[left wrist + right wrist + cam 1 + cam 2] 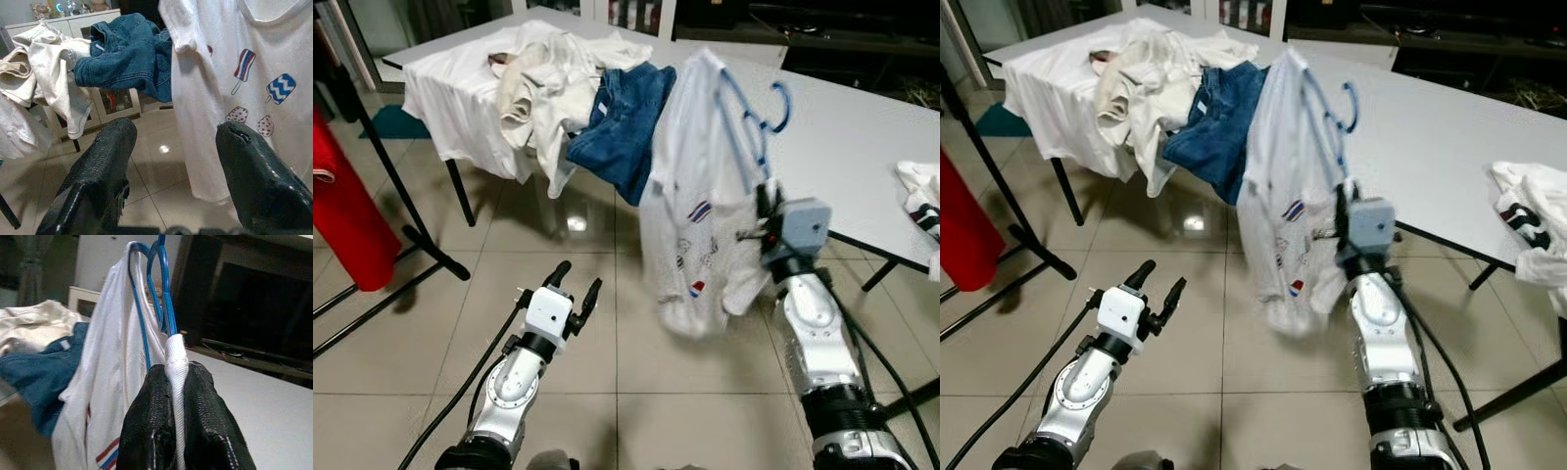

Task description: Hang hanger

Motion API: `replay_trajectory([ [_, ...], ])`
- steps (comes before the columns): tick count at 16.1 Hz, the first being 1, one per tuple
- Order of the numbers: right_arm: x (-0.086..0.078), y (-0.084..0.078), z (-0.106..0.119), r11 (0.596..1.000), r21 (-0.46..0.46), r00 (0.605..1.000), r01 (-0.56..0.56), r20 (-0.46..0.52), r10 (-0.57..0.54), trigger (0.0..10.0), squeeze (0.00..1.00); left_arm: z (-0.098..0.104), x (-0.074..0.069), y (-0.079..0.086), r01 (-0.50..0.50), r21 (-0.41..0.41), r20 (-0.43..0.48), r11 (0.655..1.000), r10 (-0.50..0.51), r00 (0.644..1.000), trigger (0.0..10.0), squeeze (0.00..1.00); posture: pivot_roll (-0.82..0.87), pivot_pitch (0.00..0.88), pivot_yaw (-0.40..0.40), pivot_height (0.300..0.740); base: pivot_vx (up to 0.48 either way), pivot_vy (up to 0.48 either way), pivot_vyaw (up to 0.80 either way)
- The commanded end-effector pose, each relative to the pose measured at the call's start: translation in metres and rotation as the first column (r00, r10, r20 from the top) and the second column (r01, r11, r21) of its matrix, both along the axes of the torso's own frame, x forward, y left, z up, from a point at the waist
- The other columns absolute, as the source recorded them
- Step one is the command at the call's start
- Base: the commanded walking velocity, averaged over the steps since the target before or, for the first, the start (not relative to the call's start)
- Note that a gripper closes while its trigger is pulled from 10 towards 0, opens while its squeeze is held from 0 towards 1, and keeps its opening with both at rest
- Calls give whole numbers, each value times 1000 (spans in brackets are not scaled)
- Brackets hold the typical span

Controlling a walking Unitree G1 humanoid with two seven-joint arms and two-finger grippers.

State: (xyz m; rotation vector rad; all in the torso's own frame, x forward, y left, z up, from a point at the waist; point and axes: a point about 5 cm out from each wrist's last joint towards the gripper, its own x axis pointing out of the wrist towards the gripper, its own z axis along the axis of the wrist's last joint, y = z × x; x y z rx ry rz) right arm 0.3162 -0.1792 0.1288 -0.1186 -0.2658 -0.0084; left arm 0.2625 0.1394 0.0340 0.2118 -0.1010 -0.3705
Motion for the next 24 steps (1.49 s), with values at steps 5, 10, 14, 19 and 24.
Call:
replay_trajectory([
  [5,7,-20,32,986,12,980,164,114,-164,10000,0,28,12,-14,87,5,127,996,-87,988,10000,0,75,0,-45,710,0,0,0],
  [10,6,-26,52,963,-38,947,265,196,-253,10000,0,45,17,-26,157,11,185,988,-157,970,10000,0,73,0,-43,710,0,0,0],
  [14,8,-33,50,921,-130,923,367,169,-344,10000,0,50,17,-27,166,3,190,986,-164,968,10000,0,75,0,-43,710,0,0,0],
  [19,15,-8,29,961,-206,982,187,27,-186,10000,0,68,24,-28,174,6,239,985,-171,956,10000,0,75,0,-43,710,0,0,0],
  [24,13,-23,33,931,-240,961,275,44,-273,10000,0,111,45,-21,198,-6,312,980,-186,932,10000,0,67,0,-44,710,0,0,0],
])
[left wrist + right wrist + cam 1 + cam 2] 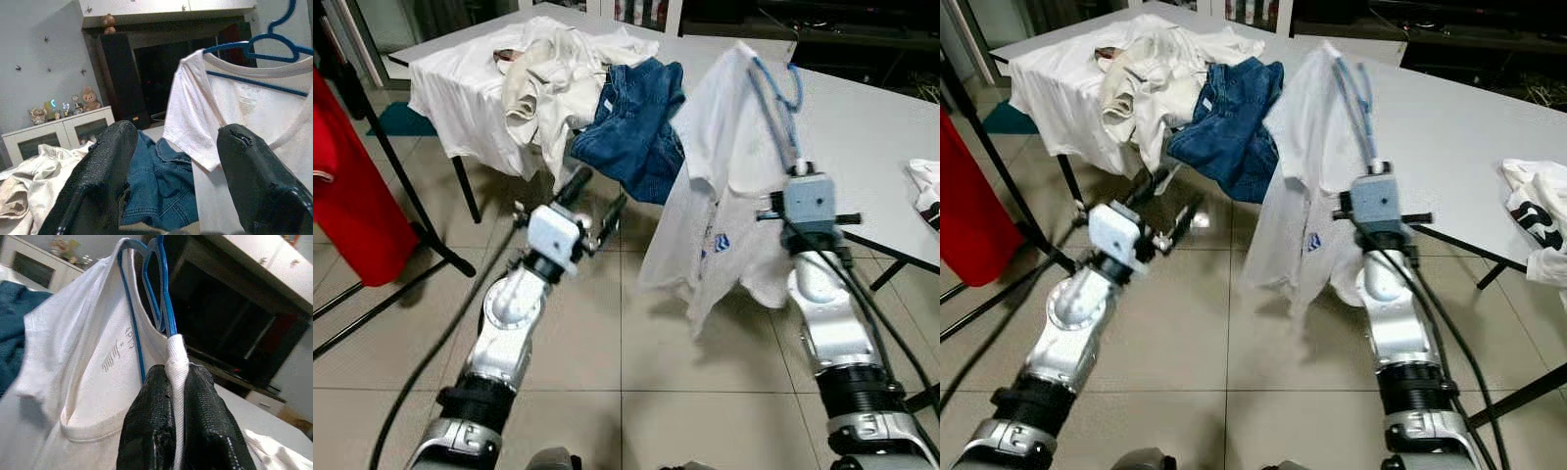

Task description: Hang hanger

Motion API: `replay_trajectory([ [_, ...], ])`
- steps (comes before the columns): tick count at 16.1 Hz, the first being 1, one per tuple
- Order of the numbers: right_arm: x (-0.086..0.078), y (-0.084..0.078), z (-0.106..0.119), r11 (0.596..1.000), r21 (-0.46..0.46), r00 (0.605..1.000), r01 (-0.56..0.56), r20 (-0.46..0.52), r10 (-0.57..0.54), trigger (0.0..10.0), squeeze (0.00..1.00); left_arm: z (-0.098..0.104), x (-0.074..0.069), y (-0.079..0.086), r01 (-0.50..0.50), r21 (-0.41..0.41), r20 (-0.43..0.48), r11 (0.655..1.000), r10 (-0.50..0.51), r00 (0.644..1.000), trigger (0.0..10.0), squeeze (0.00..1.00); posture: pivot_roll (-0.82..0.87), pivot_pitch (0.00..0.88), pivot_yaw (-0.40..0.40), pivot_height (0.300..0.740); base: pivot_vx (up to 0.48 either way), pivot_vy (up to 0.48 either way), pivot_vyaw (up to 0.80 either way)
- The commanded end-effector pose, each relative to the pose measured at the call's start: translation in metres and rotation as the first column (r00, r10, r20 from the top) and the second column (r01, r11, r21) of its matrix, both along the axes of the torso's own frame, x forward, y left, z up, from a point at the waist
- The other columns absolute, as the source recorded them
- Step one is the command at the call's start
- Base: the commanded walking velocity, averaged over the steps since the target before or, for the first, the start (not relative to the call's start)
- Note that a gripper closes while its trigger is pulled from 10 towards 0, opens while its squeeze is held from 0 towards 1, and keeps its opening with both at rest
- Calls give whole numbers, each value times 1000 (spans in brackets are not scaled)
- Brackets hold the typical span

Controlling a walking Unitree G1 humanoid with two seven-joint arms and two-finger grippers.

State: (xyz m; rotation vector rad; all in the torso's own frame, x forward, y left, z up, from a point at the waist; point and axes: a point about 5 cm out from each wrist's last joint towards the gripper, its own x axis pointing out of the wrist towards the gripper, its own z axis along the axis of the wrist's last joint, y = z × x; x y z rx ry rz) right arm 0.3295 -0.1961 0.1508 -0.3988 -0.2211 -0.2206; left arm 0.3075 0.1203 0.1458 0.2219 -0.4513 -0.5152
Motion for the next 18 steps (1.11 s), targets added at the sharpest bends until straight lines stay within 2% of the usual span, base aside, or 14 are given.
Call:
replay_trajectory([
  [1,0,-9,13,999,-3,997,50,53,-50,10000,0,2,2,-3,22,9,-14,1000,-22,1000,10000,0,67,0,-44,710,0,0,0],
  [7,1,-15,19,994,16,992,105,75,-106,10000,0,-1,0,-9,49,8,-56,999,-48,997,10000,0,61,0,-38,710,275,0,0],
  [18,3,-9,18,996,31,994,86,69,-88,10000,0,-1,-2,-9,48,0,-75,999,-48,996,10000,0,67,0,-37,710,458,0,0],
])
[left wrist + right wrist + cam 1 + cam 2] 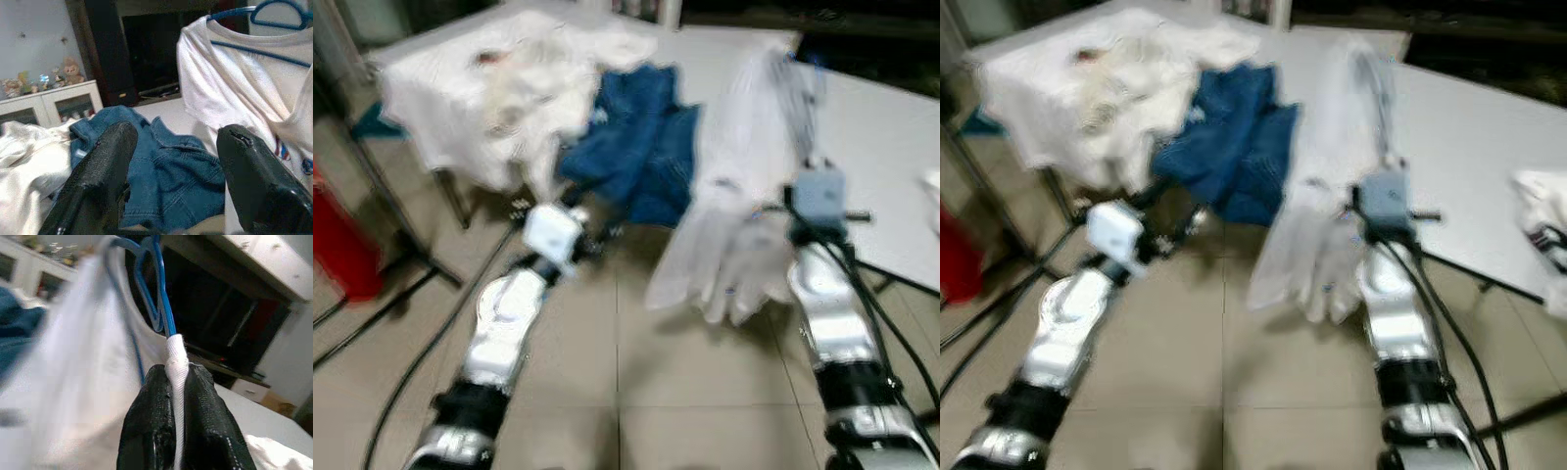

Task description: Hang hanger

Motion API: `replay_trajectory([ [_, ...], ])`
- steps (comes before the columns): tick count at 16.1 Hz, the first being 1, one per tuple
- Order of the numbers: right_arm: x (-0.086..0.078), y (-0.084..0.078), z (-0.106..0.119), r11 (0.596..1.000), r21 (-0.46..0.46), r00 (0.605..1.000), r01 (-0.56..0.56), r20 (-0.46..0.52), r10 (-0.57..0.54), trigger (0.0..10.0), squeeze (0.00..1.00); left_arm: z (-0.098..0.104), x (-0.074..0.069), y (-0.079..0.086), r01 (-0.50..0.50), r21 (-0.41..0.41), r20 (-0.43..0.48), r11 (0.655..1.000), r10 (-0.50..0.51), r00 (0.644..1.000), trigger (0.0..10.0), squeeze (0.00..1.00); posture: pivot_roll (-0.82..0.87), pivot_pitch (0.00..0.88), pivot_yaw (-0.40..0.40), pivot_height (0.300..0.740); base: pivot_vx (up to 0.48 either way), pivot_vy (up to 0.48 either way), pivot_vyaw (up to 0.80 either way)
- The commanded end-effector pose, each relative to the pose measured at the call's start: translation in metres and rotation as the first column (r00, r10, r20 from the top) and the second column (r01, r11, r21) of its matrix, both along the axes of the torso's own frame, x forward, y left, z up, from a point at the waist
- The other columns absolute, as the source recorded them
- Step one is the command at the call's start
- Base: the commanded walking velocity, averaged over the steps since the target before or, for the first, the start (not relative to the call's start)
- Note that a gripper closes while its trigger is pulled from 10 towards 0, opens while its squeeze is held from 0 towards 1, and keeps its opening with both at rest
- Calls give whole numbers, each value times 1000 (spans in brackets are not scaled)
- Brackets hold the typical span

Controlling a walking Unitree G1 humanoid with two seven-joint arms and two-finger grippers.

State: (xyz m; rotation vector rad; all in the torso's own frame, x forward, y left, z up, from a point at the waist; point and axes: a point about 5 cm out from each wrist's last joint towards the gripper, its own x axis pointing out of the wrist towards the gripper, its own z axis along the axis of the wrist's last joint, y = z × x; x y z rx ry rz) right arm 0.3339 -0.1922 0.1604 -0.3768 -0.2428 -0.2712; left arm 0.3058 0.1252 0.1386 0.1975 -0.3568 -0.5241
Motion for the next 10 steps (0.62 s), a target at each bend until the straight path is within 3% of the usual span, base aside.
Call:
replay_trajectory([
  [1,-1,-13,9,999,5,998,45,36,-45,10000,0,6,-1,-14,47,-1,21,999,-47,999,10000,0,67,0,-37,710,461,0,0],
  [9,2,-12,12,999,34,998,31,47,-32,10000,0,6,-2,-14,45,3,17,999,-45,999,10000,0,73,0,-39,710,461,0,0],
  [10,2,-13,12,998,45,998,32,45,-34,10000,0,6,-2,-14,46,3,17,999,-46,999,10000,0,73,0,-41,710,461,0,-656],
])
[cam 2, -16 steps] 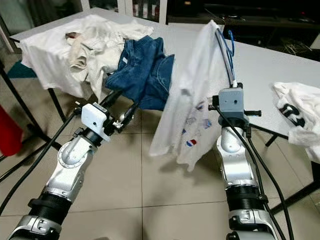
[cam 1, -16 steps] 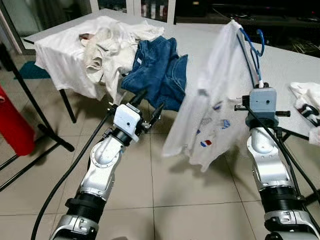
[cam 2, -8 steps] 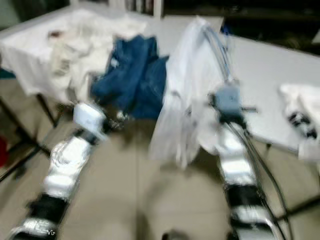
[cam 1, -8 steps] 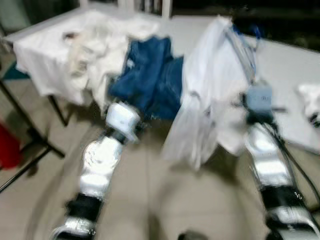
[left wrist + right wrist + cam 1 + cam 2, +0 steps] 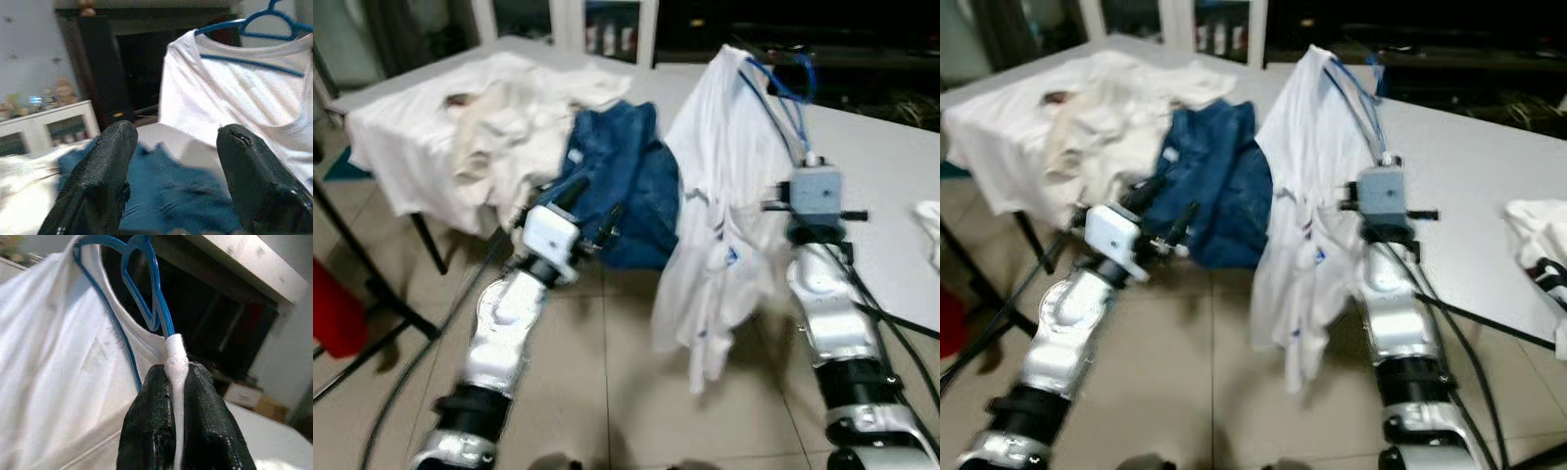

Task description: Hang hanger

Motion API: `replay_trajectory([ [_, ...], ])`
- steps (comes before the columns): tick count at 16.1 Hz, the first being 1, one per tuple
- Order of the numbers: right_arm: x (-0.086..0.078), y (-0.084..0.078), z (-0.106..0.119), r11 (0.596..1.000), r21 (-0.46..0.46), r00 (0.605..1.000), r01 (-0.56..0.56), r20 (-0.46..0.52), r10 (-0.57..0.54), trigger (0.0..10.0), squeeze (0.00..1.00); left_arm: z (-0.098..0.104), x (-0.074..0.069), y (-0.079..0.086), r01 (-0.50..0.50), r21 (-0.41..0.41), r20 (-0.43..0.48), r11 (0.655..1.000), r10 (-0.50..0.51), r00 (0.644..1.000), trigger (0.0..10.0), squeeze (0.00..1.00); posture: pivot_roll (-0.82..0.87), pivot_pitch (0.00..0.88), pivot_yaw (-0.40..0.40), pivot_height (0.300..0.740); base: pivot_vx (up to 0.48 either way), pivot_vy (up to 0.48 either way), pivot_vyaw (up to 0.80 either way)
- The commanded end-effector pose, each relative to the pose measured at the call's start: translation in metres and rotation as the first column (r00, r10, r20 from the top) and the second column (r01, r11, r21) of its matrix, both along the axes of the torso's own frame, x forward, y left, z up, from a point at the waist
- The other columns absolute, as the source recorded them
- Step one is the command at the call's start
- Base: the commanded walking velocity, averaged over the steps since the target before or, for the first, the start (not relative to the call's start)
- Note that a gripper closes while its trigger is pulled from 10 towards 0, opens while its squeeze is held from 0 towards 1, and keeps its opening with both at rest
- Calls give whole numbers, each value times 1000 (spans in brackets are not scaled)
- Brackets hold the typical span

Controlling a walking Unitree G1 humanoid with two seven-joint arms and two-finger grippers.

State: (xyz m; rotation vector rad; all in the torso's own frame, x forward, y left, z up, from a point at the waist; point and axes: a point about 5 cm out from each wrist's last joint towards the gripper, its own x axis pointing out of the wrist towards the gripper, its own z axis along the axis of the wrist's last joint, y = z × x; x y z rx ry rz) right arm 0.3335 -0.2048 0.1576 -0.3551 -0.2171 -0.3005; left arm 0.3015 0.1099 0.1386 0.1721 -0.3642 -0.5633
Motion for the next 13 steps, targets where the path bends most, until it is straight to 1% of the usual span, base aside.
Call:
replay_trajectory([
  [1,4,0,16,1000,17,998,2,65,-3,10000,0,5,2,1,5,21,17,1000,-6,1000,10000,0,73,0,-41,710,461,0,-800],
  [3,5,1,18,1000,12,998,-6,68,5,10000,0,5,2,0,7,20,15,1000,-7,1000,10000,0,73,0,-41,710,461,0,-672],
  [12,10,3,21,1000,-3,998,-18,65,18,10000,0,4,1,-1,4,21,11,1000,-5,1000,10000,0,71,0,-42,710,461,0,0],
  [13,12,5,20,999,-3,998,-36,53,36,10000,0,4,1,-1,4,21,11,1000,-4,1000,10000,0,71,0,-42,710,461,0,0],
])
